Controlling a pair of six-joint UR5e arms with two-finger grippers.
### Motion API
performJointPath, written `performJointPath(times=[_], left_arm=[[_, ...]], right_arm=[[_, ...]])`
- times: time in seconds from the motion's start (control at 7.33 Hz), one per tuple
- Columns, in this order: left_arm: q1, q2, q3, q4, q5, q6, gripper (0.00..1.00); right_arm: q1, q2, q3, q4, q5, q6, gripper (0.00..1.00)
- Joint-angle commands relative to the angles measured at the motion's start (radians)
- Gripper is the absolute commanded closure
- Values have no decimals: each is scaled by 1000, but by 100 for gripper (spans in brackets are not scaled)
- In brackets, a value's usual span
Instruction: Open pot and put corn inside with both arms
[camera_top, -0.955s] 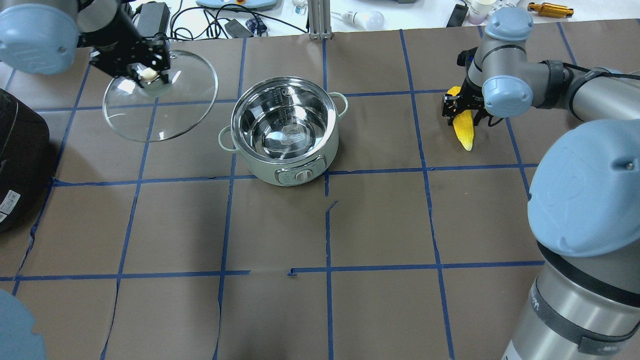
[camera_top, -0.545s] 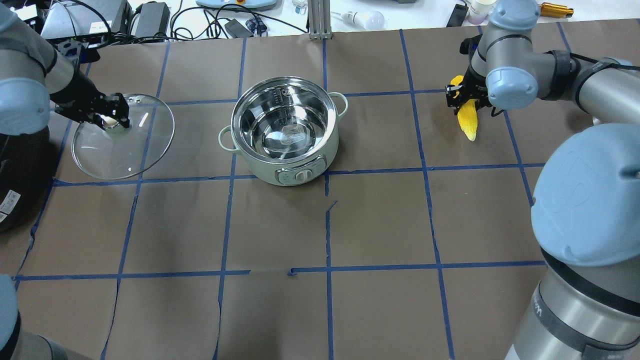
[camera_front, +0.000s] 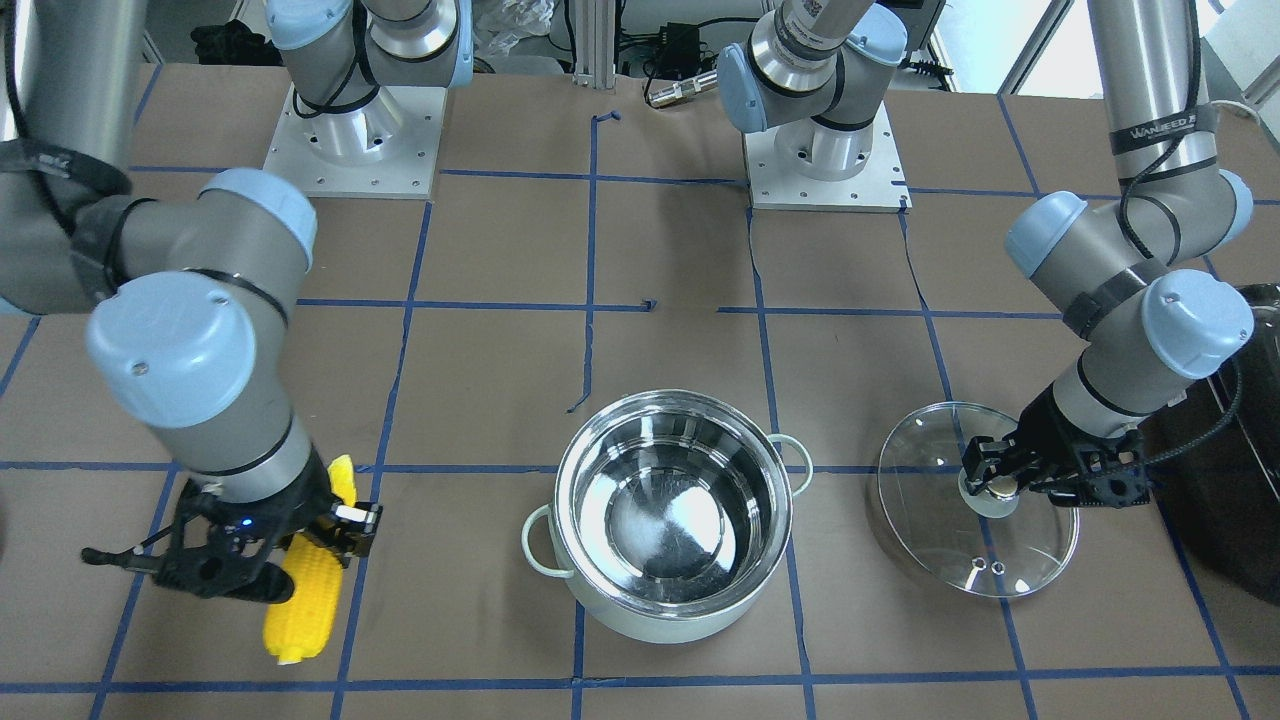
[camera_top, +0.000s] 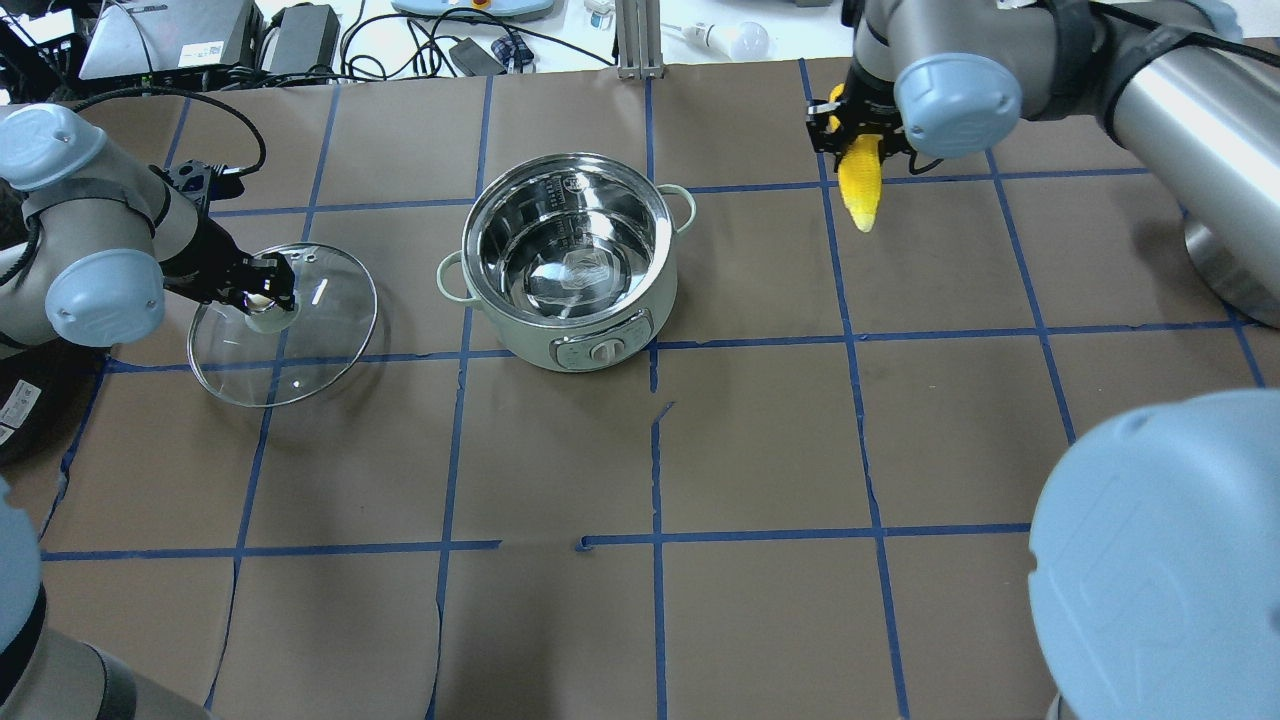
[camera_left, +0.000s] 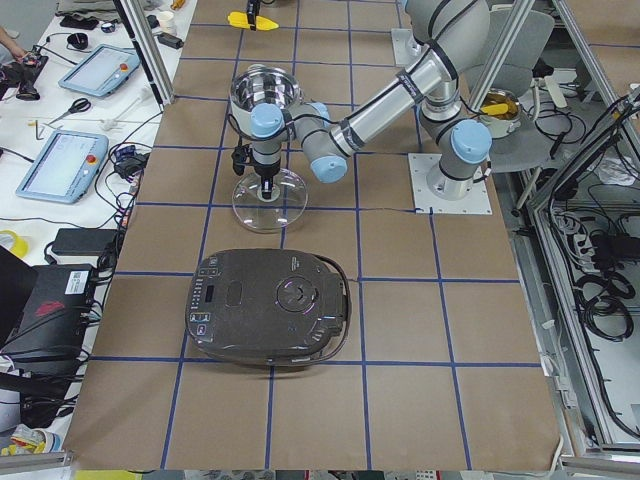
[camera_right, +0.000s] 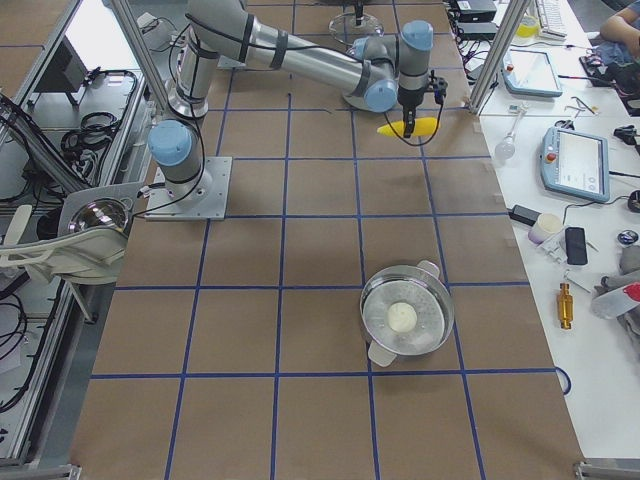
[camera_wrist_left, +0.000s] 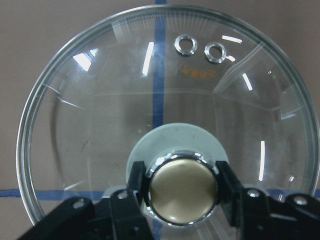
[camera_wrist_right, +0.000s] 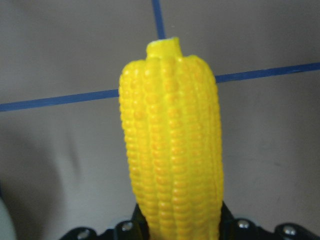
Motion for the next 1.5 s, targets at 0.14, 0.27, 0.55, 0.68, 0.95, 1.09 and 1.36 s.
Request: performJointPath(times=[0.14,0.27,0.55,0.68,0.95,1.09,1.36], left_arm=[[1,-9,-3,2,1,15,37],[1,-12,-3,0,0,6,18],[0,5,5,-1,6,0,7],[-21,43,30,-41,13,-29,3],[-31,126,144,-308,1,-102,3],[-70,167,196,-420,-15,-190,2],[-226,244,238,-495,6,-354,1]], right_arm=[[268,17,-91,106,2,375,100],[325,49,-104,97,2,420,100],[368,118,-125,68,2,483,100],[377,130,-127,66,2,488,100],[385,143,-127,43,9,483,98],[393,163,-127,23,41,482,80],[413,178,-127,-5,45,478,21]])
